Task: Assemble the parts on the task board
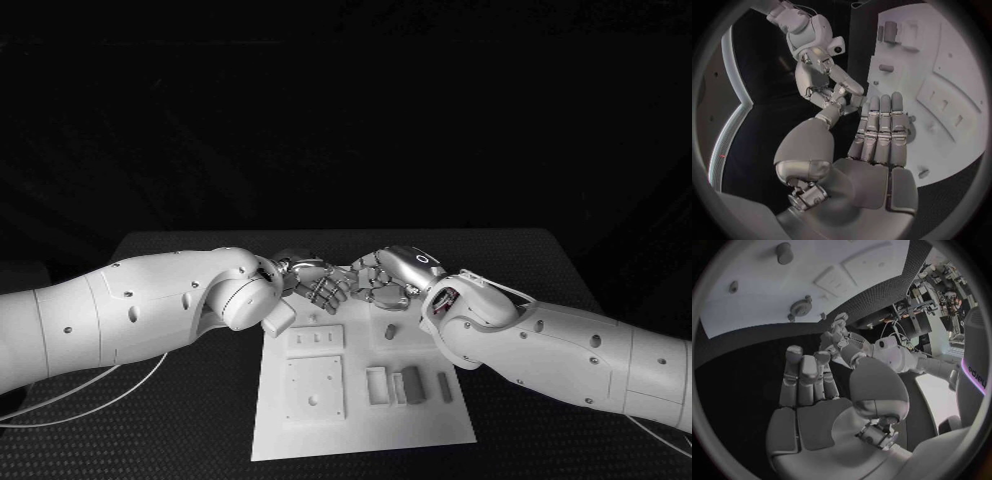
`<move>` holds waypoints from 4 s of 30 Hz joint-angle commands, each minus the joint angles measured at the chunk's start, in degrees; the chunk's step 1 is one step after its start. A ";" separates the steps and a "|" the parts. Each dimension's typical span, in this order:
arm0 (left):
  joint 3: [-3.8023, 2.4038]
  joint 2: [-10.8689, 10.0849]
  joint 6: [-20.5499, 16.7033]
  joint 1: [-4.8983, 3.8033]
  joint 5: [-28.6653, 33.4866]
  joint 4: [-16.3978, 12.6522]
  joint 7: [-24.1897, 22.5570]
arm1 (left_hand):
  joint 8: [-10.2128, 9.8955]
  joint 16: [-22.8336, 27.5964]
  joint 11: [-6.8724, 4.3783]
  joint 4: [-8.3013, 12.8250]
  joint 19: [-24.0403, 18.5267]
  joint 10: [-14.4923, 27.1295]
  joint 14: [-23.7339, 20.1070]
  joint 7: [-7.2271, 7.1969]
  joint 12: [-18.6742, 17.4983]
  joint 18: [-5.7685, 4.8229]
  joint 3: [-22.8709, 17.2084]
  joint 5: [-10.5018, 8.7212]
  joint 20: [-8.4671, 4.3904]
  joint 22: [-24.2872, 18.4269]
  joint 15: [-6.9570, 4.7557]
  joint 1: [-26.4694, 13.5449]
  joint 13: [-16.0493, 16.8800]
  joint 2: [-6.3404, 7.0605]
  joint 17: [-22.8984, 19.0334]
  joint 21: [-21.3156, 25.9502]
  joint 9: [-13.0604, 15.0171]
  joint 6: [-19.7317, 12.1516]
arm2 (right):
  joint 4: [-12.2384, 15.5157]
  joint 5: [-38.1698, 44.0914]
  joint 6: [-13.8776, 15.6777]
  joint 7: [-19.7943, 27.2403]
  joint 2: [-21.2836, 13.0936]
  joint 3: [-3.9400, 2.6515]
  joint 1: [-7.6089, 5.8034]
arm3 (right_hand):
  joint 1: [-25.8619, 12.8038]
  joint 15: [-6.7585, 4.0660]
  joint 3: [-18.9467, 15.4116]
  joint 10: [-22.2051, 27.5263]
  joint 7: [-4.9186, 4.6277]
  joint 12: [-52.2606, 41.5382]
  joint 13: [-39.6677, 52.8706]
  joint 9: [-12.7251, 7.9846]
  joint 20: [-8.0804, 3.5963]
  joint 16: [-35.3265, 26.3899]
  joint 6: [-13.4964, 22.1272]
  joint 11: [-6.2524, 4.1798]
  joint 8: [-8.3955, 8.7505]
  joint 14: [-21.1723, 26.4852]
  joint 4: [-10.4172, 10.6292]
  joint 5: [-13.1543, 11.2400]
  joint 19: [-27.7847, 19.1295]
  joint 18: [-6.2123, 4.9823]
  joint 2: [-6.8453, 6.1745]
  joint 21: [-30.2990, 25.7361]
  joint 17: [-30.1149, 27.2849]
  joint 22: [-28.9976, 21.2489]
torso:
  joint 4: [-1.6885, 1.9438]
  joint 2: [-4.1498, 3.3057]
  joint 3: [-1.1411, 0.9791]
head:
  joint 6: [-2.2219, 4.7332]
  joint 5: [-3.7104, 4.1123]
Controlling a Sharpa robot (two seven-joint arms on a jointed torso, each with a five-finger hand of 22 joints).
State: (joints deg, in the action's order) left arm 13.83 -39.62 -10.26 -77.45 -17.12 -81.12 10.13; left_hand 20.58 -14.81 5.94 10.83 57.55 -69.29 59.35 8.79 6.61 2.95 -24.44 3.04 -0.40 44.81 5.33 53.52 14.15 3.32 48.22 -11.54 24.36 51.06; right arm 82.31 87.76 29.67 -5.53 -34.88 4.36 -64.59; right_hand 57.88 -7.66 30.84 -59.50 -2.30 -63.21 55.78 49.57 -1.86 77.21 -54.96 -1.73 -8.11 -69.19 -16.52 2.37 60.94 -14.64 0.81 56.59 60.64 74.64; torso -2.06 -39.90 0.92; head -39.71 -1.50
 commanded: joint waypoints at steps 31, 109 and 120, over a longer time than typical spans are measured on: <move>-0.04 0.39 1.65 -0.02 -0.51 -0.17 -1.50 | 0.93 0.21 -1.48 1.56 0.72 -2.43 0.65 -1.36 0.63 1.05 -2.49 -0.22 -0.26 0.40 -0.55 3.23 0.94 -5.35 0.93 0.45 0.22 2.66 | -0.87 0.08 -0.82 0.72 1.79 -0.04 0.00 | 0.02 -0.20 0.35 -0.41 -2.05 0.22 -0.15 0.07 -0.01 0.31 -7.13 -0.17 -0.23 -0.17 -0.02 0.26 0.33 -0.36 0.28 0.18 -0.18 -0.08 | -0.04 0.00 0.00 | -0.25 0.10; -0.07 -1.65 1.38 -0.03 -9.36 0.99 0.70 | 4.01 -1.83 -4.78 2.70 3.44 -8.22 4.83 -4.09 4.77 -0.20 -6.73 -0.13 -3.02 5.01 -3.13 2.40 8.43 -8.01 8.41 -1.28 5.42 9.38 | -3.74 -15.31 0.70 8.79 -1.43 0.01 -0.03 | -3.31 4.45 -1.49 6.46 -7.19 3.13 -0.65 -4.32 1.86 -3.23 6.36 4.77 4.33 5.81 0.39 0.26 -4.59 0.76 -10.79 -3.98 -2.19 -1.82 | -0.04 0.01 -0.07 | -0.71 -0.09; 0.01 -2.45 -2.27 -0.03 -18.79 -0.30 9.11 | 3.51 -1.85 -4.72 2.60 3.79 -8.12 5.20 -3.87 4.87 -0.14 -6.54 -0.23 -3.16 5.62 -3.19 1.82 9.04 -7.68 9.00 -1.59 5.73 9.00 | -6.66 -26.99 3.99 14.28 -4.06 -0.05 -1.29 | -2.80 4.41 -1.01 6.44 -7.14 3.02 -0.66 -4.36 1.87 -3.18 6.09 4.72 4.12 5.82 0.40 0.26 -4.51 0.69 -10.29 -3.97 -2.29 -1.85 | -0.04 0.01 -0.06 | -1.17 -0.43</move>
State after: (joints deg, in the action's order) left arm 13.86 -42.10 -10.37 -77.45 -30.99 -81.04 15.28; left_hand 24.12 -16.40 1.23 13.46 60.96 -77.09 64.19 6.84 11.26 1.75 -30.85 2.59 -3.57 50.40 2.16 55.95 23.16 -4.23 57.19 -12.93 29.97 57.93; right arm 76.14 67.70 31.67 4.24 -38.95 4.41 -65.54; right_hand 54.54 -3.16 29.42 -53.44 -9.13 -60.32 55.21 45.26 0.11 74.26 -49.03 3.07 -3.82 -63.68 -16.07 2.67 56.69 -13.35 -9.59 52.91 58.42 72.88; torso -2.09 -39.89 0.86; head -40.77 -1.84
